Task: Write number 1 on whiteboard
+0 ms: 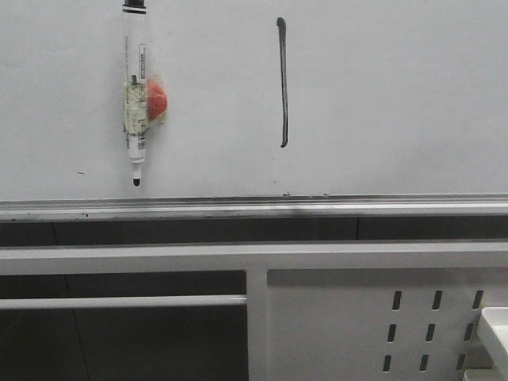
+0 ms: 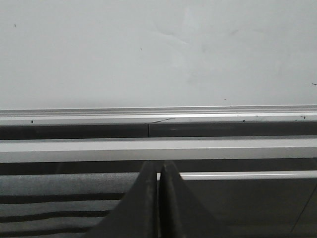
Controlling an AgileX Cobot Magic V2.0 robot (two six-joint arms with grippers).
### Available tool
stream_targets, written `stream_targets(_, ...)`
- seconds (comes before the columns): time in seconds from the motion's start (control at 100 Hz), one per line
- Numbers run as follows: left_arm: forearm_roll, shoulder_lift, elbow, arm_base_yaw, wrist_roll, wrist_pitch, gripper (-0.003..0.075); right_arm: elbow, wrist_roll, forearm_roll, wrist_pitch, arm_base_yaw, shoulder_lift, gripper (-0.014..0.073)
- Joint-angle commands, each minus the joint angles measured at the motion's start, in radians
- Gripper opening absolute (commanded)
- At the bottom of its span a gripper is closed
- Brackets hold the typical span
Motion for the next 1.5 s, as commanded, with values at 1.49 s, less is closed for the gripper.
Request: stream_targets(1.49,-0.011,-0.021,0.037,-0.001,0.001,-0.059,-0.0020,0.137,-0.112,0.102,0.252,-0.994,-0.273,-0.0059)
